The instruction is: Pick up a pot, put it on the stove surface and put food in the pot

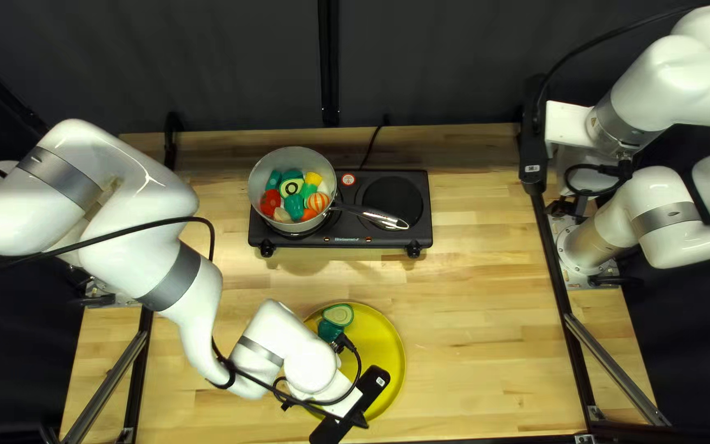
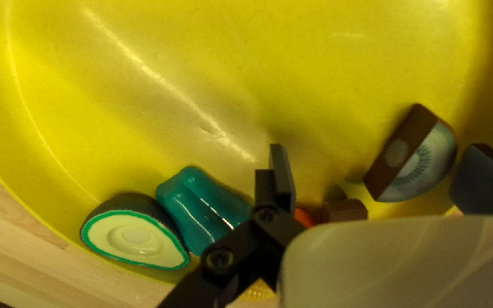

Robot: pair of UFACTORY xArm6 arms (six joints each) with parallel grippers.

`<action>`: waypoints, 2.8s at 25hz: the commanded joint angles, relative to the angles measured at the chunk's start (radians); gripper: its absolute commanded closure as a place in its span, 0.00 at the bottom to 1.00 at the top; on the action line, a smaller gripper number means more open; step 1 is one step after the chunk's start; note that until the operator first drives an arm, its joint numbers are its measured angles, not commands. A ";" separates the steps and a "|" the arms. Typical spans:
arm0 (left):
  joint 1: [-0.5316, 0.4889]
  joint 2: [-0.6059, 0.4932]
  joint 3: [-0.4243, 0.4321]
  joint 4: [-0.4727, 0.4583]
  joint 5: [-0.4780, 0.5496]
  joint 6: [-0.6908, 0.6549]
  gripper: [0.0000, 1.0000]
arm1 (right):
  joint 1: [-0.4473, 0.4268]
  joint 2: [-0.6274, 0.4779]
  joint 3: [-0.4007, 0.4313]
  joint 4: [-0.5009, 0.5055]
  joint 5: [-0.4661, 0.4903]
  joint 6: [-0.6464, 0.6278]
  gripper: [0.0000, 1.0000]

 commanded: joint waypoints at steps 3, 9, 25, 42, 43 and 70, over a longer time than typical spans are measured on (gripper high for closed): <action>0.007 0.005 0.014 -0.006 -0.022 0.012 0.00 | 0.000 0.000 0.000 0.000 0.000 0.000 0.00; 0.031 0.033 -0.031 -0.018 -0.008 0.057 0.00 | 0.000 0.000 0.000 0.000 0.000 0.000 0.00; 0.031 0.031 -0.031 -0.023 -0.007 0.060 1.00 | 0.000 0.000 0.000 0.000 0.000 0.000 0.00; 0.246 -0.385 0.081 0.026 0.302 0.249 1.00 | 0.000 0.000 0.000 0.000 0.000 0.000 0.00; 0.269 -0.417 0.097 0.028 0.318 0.265 1.00 | 0.000 0.000 0.000 0.000 0.000 0.000 0.00; 0.803 -0.551 0.138 0.029 0.473 0.532 1.00 | 0.000 0.000 0.000 0.000 0.000 0.000 0.00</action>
